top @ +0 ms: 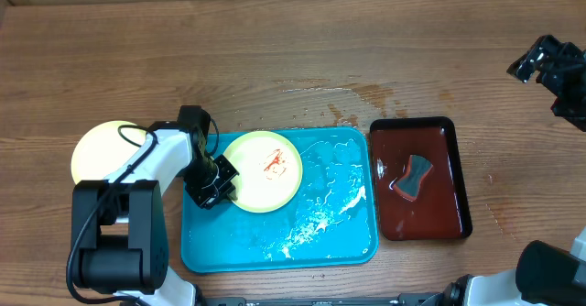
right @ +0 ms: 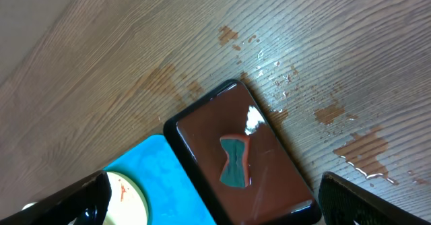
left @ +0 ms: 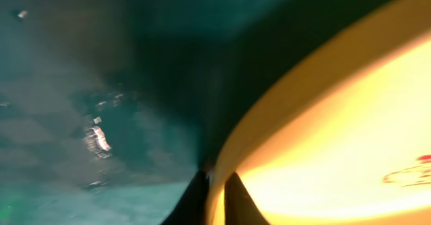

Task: Clean dirty plates on tray and stack at the side
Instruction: 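Drag the stained yellow plate up across the teal tray with left gripper, then lower right gripper into brown tray and grasp the orange-green sponge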

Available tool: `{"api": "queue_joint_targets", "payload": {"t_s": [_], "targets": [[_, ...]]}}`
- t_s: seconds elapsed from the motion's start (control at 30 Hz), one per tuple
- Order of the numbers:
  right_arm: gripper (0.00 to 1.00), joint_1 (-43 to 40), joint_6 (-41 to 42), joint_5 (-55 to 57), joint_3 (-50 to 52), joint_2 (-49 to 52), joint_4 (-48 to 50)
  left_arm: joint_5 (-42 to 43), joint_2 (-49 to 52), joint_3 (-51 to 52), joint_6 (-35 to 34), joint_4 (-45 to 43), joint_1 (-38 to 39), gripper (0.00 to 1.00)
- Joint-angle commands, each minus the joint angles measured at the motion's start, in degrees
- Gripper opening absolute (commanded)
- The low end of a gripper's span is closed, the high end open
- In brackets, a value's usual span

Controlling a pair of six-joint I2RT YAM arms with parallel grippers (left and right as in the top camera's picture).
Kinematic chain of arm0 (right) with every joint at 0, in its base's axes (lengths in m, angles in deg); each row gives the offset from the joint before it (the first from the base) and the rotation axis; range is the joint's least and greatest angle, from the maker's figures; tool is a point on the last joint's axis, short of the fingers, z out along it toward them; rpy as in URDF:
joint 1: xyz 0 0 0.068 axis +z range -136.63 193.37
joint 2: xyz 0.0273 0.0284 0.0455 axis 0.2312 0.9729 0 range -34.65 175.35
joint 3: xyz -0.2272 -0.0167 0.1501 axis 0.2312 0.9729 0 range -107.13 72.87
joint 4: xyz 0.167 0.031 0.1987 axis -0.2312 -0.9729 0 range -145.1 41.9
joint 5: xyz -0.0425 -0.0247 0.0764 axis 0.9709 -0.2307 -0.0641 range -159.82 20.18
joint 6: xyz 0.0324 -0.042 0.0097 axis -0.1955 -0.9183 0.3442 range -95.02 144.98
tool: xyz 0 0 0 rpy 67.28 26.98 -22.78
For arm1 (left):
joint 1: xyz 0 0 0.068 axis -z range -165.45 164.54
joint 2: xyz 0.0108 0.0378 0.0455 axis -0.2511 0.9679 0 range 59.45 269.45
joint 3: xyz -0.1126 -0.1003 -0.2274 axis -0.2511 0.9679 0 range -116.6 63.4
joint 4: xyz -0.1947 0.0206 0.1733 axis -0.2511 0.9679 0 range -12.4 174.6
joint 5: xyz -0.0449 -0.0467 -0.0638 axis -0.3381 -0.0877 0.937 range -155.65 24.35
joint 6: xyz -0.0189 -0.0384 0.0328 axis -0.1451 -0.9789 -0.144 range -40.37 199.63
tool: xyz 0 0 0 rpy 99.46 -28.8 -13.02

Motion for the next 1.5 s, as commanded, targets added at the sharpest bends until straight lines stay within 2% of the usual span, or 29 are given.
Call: {"api": "queue_joint_targets", "payload": {"t_s": [0.0,0.13,0.27,0.3,0.47,0.53,0.67,0.8,0.9,1.1,1.17,1.23,1.37,1.47], "targets": [[1.0,0.3,-0.5,-0.5,0.3,-0.1,0.3,-4.2,3.1,2.6,-5.8,-4.7,0.5,0.04],[1.0,0.3,-0.5,-0.5,0.3,-0.1,0.3,-8.0,3.1,2.6,0.0,-6.5,0.5,0.04],[1.0,0.3,-0.6,-0.5,0.3,-0.1,0.1,-12.2,3.1,2.5,12.2,-7.8,0.5,0.04],[1.0,0.3,-1.6,-0.5,0.3,-0.1,0.1,-15.0,3.1,2.1,17.3,-7.3,0.5,0.04],[1.0,0.4,-2.1,-0.5,2.3,-0.1,0.1,-24.5,3.1,0.8,27.7,-6.3,0.5,0.04],[1.0,1.2,-2.7,-0.5,4.6,-0.1,0.3,-25.9,3.1,0.3,33.4,-7.9,0.5,0.04],[1.0,4.4,-2.8,-0.5,11.3,-0.1,0.8,-22.2,3.1,-1.9,36.6,-11.0,0.5,0.04],[1.0,9.1,-1.2,-0.3,20.3,-0.1,1.0,-22.1,3.1,-5.0,37.8,-9.9,1.5,0.04],[1.0,13.9,3.0,-0.2,31.9,-0.1,6.3,-20.1,3.1,-6.0,37.7,-9.0,3.6,0.04],[1.0,16.5,9.4,-0.4,46.3,-0.1,18.2,-20.6,3.1,-6.0,36.8,-9.0,9.9,0.04],[0.95,16.6,9.3,-0.7,48.3,-0.1,20.0,-22.8,3.1,-6.0,34.4,-8.6,11.9,0.04],[0.86,16.6,9.3,-0.7,48.6,-0.1,20.1,-24.9,3.1,-6.0,30.4,-7.8,13.2,0.04],[0.7,16.6,9.3,-0.7,48.6,-0.2,20.1,-24.9,3.1,-6.0,21.9,-6.1,13.6,0.04],[0.66,16.6,9.3,-0.7,48.6,-0.2,20.4,-24.5,3.1,-6.0,16.3,-4.8,13.6,0.04]]}}
